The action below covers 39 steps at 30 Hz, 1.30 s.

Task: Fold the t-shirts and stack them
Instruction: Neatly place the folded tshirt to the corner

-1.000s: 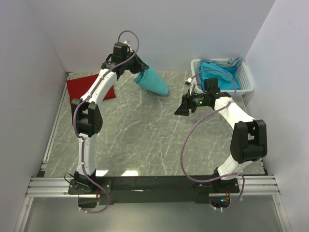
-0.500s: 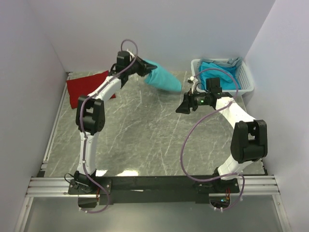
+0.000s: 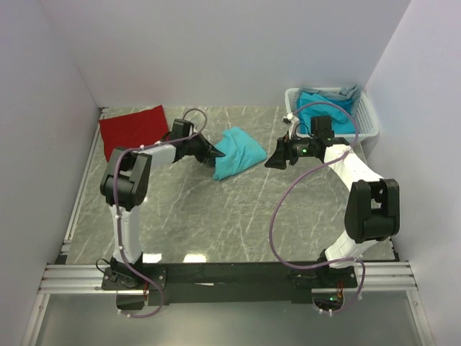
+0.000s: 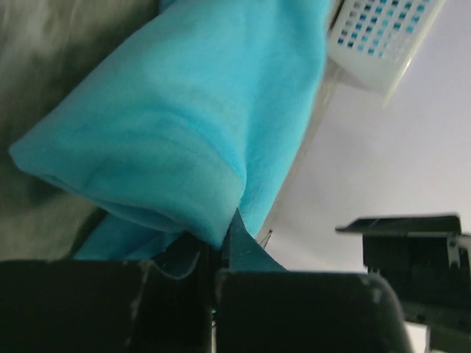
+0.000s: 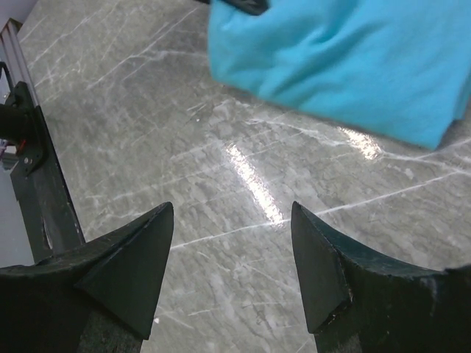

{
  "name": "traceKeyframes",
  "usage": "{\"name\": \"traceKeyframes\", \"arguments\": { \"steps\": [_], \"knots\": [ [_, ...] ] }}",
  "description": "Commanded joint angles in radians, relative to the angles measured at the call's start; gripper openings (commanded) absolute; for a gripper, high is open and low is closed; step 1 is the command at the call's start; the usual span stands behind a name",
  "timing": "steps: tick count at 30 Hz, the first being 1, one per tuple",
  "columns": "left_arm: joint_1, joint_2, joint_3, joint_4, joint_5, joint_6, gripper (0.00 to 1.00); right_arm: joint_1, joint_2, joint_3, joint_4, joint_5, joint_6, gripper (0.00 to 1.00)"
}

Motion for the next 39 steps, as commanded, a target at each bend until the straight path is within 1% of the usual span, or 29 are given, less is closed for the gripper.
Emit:
{"name": "traceKeyframes", "arguments": {
  "steps": [1,2,4,7,9,10,11,12,13,16,18,21,22,25,29,37,38,39],
  "knots": [
    [0.023,-0.156,-0.081,0.011,-0.009,0.107,0.00,-0.003,-0.019,0.025,0.001,-0.001,-0.014,0.72],
    [0.049,-0.172,-0.117,0.012,-0.041,0.113,0.00,-0.006,-0.021,0.020,0.005,0.010,-0.015,0.72],
    [0.072,-0.198,-0.139,0.012,-0.060,0.125,0.00,-0.004,-0.019,0.017,0.014,0.028,-0.012,0.72],
    [0.092,-0.197,-0.148,-0.012,-0.052,0.145,0.00,0.000,-0.004,0.008,0.037,0.068,0.004,0.72],
    [0.090,-0.195,-0.151,-0.025,-0.051,0.164,0.00,0.020,0.016,0.002,0.078,0.151,0.037,0.72],
    [0.090,-0.196,-0.157,-0.026,-0.049,0.170,0.00,0.031,0.039,0.002,0.110,0.188,0.078,0.73],
    [0.090,-0.198,-0.174,-0.023,-0.049,0.173,0.00,0.052,0.056,0.015,0.121,0.226,0.107,0.74],
    [0.090,-0.203,-0.183,-0.020,-0.049,0.176,0.00,0.066,0.077,0.029,0.129,0.296,0.136,0.74],
    [0.090,-0.204,-0.193,-0.014,-0.046,0.179,0.00,0.078,0.129,0.066,0.120,0.312,0.183,0.76],
    [0.090,-0.215,-0.225,0.001,-0.042,0.181,0.00,0.124,0.217,0.109,0.112,0.367,0.260,0.79],
    [0.090,-0.219,-0.230,-0.005,-0.043,0.196,0.00,0.164,0.248,0.138,0.110,0.405,0.279,0.80],
    [0.090,-0.223,-0.217,-0.024,-0.054,0.222,0.00,0.187,0.294,0.184,0.104,0.442,0.336,0.80],
    [0.090,-0.221,-0.213,-0.029,-0.059,0.228,0.00,0.187,0.312,0.190,0.113,0.444,0.360,0.80],
    [0.090,-0.215,-0.191,-0.053,-0.068,0.248,0.00,0.187,0.378,0.256,0.075,0.446,0.363,0.80],
    [0.090,-0.207,-0.187,-0.054,-0.063,0.253,0.00,0.190,0.450,0.305,0.040,0.398,0.377,0.77],
    [0.090,-0.198,-0.174,-0.054,-0.056,0.264,0.00,0.198,0.469,0.281,0.025,0.371,0.403,0.73],
    [0.092,-0.200,-0.176,-0.052,-0.054,0.262,0.00,0.198,0.473,0.279,0.026,0.363,0.406,0.71],
    [0.092,-0.200,-0.176,-0.052,-0.054,0.264,0.00,0.198,0.485,0.278,0.028,0.335,0.414,0.67]
  ]
}}
